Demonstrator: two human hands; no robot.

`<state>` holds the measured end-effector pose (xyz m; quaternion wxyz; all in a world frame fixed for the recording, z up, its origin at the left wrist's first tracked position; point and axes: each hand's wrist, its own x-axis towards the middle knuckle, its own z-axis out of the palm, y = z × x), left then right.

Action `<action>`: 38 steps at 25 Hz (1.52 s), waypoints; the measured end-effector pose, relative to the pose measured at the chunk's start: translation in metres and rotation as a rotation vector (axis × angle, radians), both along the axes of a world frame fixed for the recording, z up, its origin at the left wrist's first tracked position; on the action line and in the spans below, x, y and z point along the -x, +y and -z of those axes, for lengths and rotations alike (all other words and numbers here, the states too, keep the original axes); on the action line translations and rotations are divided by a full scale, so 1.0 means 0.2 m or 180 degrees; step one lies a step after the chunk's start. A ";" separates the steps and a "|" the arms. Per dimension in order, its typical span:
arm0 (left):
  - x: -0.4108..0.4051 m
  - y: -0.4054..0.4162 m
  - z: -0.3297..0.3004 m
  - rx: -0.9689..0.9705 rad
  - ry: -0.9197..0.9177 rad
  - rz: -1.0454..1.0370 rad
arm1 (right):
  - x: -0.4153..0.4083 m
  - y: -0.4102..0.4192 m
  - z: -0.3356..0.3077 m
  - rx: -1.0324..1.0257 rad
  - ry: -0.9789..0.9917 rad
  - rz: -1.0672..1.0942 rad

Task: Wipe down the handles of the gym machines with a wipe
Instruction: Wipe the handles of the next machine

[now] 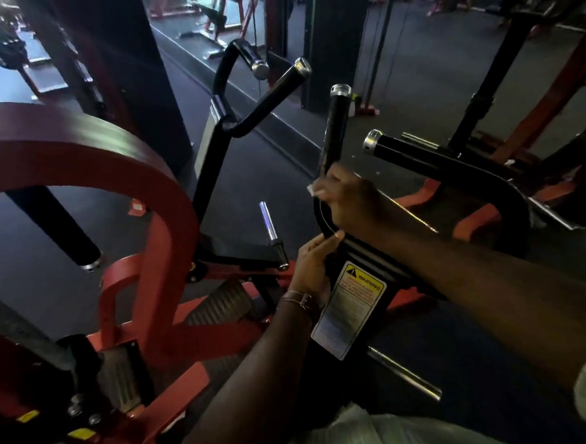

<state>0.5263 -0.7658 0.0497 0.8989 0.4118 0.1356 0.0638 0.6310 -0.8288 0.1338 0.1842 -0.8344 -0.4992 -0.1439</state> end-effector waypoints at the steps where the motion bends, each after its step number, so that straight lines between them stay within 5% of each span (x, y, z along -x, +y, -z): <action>1: 0.00 0.00 -0.02 0.0152 0.0107 -0.0043 | 0.00 -0.02 0.01 0.0007 0.0268 -0.0096; 5: -0.02 0.00 -0.01 0.0272 0.0330 -0.0130 | 0.01 -0.05 -0.01 -0.0259 0.1505 0.0359; 10: -0.03 0.00 0.01 0.0004 0.0402 -0.0031 | -0.05 0.12 -0.01 -0.3062 0.3948 0.1585; 12: -0.03 0.00 0.01 -0.0064 0.0446 -0.0026 | -0.08 0.10 -0.03 -0.3034 0.4209 0.1617; 16: -0.04 0.01 0.03 -0.0025 0.0404 -0.0043 | -0.10 -0.09 0.01 -0.0536 0.3971 0.1557; 21: -0.05 0.01 0.06 0.0018 0.0372 0.0016 | -0.24 0.05 0.06 -0.2331 0.5990 0.0545; 26: -0.05 0.04 0.10 -0.0029 0.0358 -0.0064 | -0.31 -0.01 0.12 -0.0188 0.5686 0.0323; 27: -0.05 0.03 0.09 -0.0060 0.0359 -0.0100 | -0.30 -0.01 0.13 -0.0146 0.5590 0.0368; 31: -0.05 0.03 0.07 -0.0074 0.0412 -0.0098 | -0.31 0.03 0.14 -0.1665 0.6022 -0.0061; 35: -0.06 0.04 0.10 0.0079 0.0396 0.0009 | -0.28 -0.03 0.17 -0.0118 0.5594 0.0300; 38: -0.06 0.05 0.09 0.0321 0.0282 0.0134 | -0.26 0.00 0.14 -0.1295 0.5657 0.0232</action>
